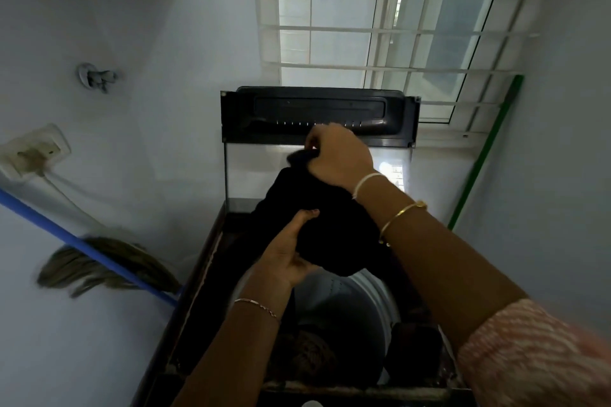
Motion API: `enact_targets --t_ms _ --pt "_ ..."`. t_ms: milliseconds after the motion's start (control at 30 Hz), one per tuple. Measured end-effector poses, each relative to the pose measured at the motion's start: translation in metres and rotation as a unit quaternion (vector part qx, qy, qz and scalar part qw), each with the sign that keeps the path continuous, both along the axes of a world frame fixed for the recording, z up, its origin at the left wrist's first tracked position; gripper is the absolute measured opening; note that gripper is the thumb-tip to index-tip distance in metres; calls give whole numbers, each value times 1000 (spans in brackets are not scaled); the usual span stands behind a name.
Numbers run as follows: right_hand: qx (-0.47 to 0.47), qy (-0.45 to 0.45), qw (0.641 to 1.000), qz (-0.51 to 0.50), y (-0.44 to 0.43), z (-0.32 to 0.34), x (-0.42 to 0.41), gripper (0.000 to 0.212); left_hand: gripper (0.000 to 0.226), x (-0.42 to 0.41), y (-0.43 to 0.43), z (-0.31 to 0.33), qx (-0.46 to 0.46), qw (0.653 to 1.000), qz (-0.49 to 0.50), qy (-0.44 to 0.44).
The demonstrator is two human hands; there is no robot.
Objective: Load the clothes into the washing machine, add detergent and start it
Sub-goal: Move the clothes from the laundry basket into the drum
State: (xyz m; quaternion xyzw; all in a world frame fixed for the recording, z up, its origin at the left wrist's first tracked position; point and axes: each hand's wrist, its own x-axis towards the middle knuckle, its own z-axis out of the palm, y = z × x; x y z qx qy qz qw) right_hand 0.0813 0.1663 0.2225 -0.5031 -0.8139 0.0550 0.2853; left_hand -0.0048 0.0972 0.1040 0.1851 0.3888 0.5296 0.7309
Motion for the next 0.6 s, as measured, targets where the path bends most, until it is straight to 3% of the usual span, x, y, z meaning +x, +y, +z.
enact_targets --t_ms 33,100,267,400,500,600 --pt "38 -94 994 -33 -2 -3 -4 27 47 1 -1 -2 1 1000 10 -2" --pt "90 -177 978 -56 -8 -9 -11 28 50 3 -3 -5 7 1000 23 -13" --pt "88 -201 976 -8 -25 -30 -27 21 35 0 -12 -10 13 999 42 -22" --pt "-50 -199 974 97 -29 -34 -31 24 22 -3 -22 -16 9 998 45 -52" --pt "-182 -153 960 148 -24 -34 -28 24 36 -6 -25 -20 -2 996 52 -74" --pt "-250 -71 947 187 -23 -39 -21 30 49 -6 -26 -22 -4 994 56 -96"
